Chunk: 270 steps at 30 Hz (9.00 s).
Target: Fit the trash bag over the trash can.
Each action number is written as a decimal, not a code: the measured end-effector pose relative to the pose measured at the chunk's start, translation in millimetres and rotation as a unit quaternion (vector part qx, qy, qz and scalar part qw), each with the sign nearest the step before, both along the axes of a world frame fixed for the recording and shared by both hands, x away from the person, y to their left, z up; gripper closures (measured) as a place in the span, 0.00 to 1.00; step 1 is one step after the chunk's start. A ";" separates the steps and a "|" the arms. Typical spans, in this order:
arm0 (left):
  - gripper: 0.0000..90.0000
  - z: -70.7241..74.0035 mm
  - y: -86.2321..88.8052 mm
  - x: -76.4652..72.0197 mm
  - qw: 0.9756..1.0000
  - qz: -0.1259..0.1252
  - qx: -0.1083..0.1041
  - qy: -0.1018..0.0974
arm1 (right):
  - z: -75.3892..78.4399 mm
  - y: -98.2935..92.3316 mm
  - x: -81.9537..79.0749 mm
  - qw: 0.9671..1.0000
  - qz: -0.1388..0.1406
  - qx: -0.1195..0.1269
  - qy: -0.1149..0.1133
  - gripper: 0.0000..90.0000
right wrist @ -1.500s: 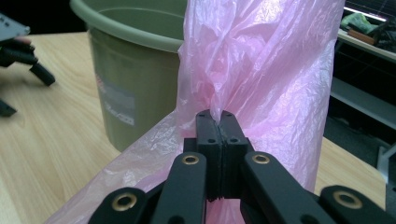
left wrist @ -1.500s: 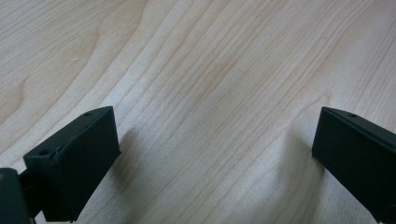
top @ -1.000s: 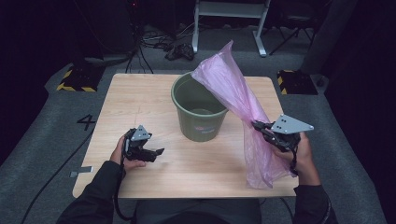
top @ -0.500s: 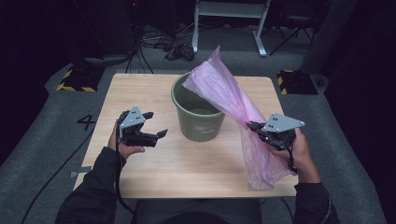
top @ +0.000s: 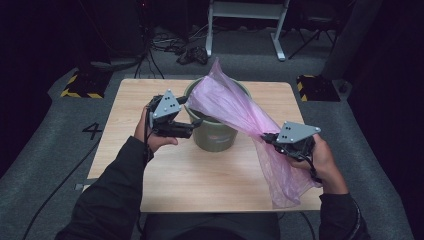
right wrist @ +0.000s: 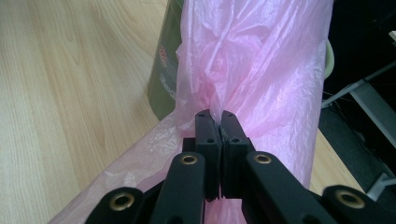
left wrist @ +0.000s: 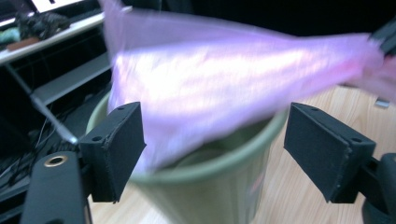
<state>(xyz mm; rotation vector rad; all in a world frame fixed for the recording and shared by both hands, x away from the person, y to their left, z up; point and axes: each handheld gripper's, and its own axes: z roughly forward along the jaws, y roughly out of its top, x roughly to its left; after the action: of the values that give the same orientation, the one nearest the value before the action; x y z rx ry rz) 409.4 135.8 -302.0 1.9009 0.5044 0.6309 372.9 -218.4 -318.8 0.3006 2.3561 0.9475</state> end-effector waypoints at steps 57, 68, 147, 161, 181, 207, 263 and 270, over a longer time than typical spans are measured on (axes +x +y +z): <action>0.48 0.6 -55.4 55.6 0.987 -0.053 0.149 0.035 | 39.1 45.6 44.9 1.000 -0.014 0.022 0.004 0.97; 0.30 -1.1 -58.8 36.5 0.990 -0.080 0.117 0.009 | 40.2 46.3 42.7 0.999 0.014 0.042 0.027 0.99; 0.28 -9.8 -10.3 28.1 0.997 -0.065 0.039 0.027 | 7.3 89.4 95.4 0.983 -0.061 0.056 0.162 1.00; 0.31 -14.9 -40.1 9.6 0.991 -0.118 0.066 0.025 | 3.2 89.8 99.8 0.982 -0.066 0.058 0.166 0.95; 1.00 -15.4 -30.4 32.5 0.994 -0.039 0.100 0.029 | 15.9 52.8 78.3 0.985 -0.066 0.121 0.101 0.58; 0.46 -12.3 -59.2 1.1 0.986 -0.126 0.113 0.008 | 12.8 44.5 76.5 0.985 -0.076 0.115 0.101 0.52; 0.18 -25.0 31.8 -56.3 0.997 -0.063 0.006 0.047 | 15.3 15.8 5.7 0.990 0.006 0.133 0.037 0.29; 0.25 -52.2 16.0 -56.2 0.996 -0.035 0.025 0.075 | 16.7 6.1 5.0 0.988 -0.005 0.147 0.034 0.29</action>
<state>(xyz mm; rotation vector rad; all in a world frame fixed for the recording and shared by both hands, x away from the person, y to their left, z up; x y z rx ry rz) 353.2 151.7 -354.2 2.0144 0.5182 0.4618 378.0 -212.3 -302.1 0.4668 2.2698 1.3016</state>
